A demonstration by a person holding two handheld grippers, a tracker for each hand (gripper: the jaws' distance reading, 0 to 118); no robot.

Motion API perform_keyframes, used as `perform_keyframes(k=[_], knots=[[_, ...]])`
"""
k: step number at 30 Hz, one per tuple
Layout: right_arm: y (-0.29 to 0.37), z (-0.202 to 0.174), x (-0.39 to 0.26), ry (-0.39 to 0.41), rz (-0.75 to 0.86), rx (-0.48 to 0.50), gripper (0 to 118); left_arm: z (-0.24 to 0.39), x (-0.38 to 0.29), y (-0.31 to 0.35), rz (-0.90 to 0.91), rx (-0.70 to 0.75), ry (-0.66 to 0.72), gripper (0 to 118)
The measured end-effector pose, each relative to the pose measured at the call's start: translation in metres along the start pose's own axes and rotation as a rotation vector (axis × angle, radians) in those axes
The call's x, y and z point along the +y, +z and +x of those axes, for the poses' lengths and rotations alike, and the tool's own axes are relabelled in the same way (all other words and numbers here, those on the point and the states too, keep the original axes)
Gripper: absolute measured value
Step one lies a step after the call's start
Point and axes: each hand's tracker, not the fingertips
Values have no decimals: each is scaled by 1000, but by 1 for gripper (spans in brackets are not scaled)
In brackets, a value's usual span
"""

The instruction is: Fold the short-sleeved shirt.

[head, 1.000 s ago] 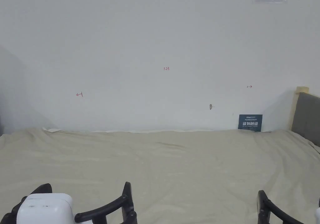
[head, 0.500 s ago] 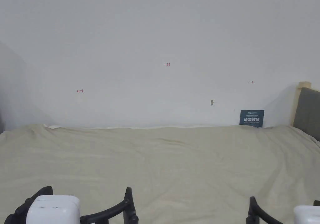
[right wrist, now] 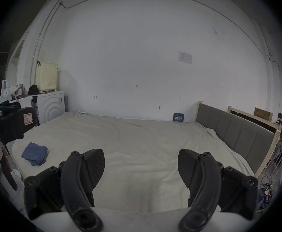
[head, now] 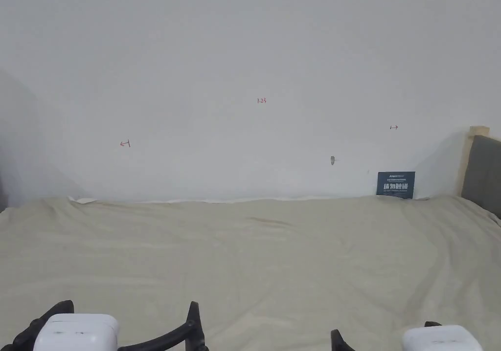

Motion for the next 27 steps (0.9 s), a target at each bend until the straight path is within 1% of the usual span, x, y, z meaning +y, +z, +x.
perform_keyframes(k=[3,5,8,10,12,13,15,18,22,27], knots=[[3,-3,1,3,4,-7,93,1,-1,0,-2,0,-6,118],[3,-3,2,5,-9,7,93,1,-2,0,-3,0,-12,118],[1,-7,1,32,-23,-27,93,3,-3,0,-5,-4,-12,118],[1,-8,-2,40,-20,-28,93,4,-3,0,-7,-8,-10,118],[-1,-7,-1,15,-43,-28,93,4,-3,0,-11,-11,-10,118],[-3,-7,-1,-4,-68,-61,93,5,-3,0,-13,-12,-11,118],[-6,-3,-1,-14,-80,-24,93,5,-3,-1,-16,-17,-14,118],[-7,-3,-5,-6,-76,-40,93,6,-2,0,-13,-17,-22,118],[-2,-6,-8,29,-71,-7,93,7,-3,-1,-15,-20,-28,118],[-4,-5,-9,1,-91,14,93,10,-5,-4,-28,-27,-31,118]])
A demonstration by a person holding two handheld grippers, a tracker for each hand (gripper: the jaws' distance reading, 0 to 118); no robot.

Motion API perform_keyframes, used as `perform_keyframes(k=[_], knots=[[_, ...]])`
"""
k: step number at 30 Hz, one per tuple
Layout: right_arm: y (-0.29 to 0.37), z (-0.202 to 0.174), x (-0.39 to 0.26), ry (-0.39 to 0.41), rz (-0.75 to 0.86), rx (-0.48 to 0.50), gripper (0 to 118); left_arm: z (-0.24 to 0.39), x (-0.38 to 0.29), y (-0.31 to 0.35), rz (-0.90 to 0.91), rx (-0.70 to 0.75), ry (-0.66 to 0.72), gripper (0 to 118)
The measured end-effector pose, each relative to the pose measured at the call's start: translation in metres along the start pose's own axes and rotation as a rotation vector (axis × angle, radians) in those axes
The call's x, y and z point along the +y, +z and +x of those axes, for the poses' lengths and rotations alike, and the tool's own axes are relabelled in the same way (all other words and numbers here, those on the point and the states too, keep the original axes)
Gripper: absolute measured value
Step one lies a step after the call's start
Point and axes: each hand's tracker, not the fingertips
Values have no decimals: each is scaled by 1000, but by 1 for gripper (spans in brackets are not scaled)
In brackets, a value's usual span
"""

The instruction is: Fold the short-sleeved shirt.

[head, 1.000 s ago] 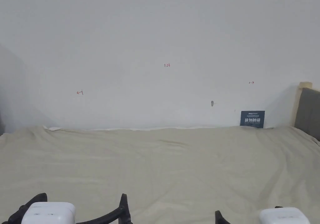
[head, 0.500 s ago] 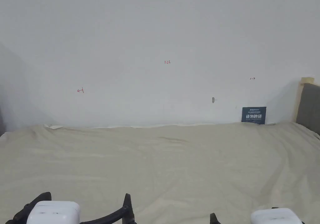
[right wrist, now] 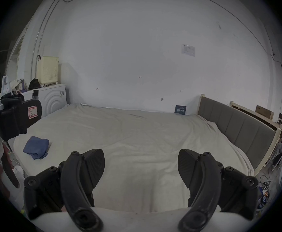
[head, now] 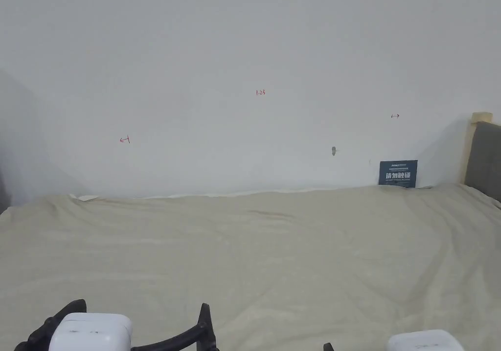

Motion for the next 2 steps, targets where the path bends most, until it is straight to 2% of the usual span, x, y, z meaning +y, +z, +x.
perform_keyframes(k=[2], knots=[[-2,1,0,-10,-4,-14,93,0,0,0,-4,-4,2,118]])
